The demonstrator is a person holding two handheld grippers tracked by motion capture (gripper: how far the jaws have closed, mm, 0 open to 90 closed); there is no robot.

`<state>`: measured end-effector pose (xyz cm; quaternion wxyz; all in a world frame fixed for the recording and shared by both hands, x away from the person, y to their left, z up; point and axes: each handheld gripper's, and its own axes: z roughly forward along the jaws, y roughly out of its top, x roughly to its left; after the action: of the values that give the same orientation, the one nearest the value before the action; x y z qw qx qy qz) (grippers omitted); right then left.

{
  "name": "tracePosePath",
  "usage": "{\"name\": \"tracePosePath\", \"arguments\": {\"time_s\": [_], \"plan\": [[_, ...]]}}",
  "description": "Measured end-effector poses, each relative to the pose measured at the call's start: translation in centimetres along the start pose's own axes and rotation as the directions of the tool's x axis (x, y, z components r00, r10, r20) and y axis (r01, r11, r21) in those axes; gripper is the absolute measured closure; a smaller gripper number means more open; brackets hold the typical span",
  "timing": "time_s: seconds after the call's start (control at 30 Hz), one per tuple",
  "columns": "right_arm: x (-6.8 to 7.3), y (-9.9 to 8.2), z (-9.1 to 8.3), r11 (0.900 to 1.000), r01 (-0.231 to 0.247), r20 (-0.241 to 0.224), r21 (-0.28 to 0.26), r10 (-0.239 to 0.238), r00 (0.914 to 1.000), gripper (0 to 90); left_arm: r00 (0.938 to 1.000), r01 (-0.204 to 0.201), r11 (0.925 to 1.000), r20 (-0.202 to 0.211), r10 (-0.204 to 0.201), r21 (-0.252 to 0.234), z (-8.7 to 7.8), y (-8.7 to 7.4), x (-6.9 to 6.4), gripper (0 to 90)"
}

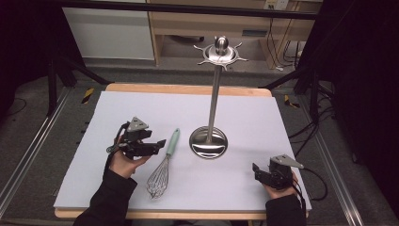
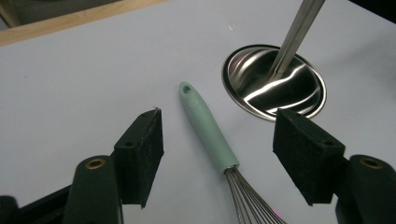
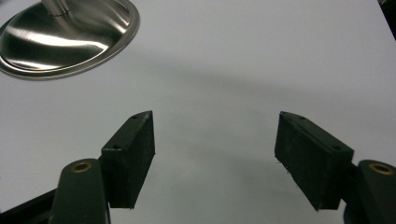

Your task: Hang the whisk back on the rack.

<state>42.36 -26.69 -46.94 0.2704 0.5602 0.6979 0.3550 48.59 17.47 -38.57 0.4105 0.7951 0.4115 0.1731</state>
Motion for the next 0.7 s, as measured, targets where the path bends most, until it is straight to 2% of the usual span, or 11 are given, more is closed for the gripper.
{"name": "tracePosePath", "arguments": {"time_s": [0.17, 0.4, 0.6, 0.7], "plan": [[0.1, 0.0, 0.1, 1.0, -0.005, -0.007, 0.007, 0.005, 1.0, 30.5, 0.9999, -0.011, 0.9991, 0.001, 0.011, 0.041, 0.7, 0.1, -0.2, 32.4], [0.3, 0.1, 0.1, 0.9999, 0.002, -0.014, 0.013, -0.002, 0.9999, 32.6, 0.9998, 0.007, 0.9962, 0.017, -0.009, 0.086, 1.5, 0.2, -0.2, 35.0], [0.3, 0.1, 0.2, 0.9998, 0.008, -0.02, 0.018, -0.008, 0.9998, 33.1, 0.9999, 0.012, 0.9941, 0.009, -0.013, 0.108, 1.9, 0.3, -0.2, 35.9], [0.3, 0.1, 0.2, 0.9998, 0.006, -0.021, 0.018, -0.006, 0.9998, 33.1, 1.0, 0.0, 0.9925, 0.009, -0.001, 0.122, 2.2, 0.4, -0.3, 35.9]]}}
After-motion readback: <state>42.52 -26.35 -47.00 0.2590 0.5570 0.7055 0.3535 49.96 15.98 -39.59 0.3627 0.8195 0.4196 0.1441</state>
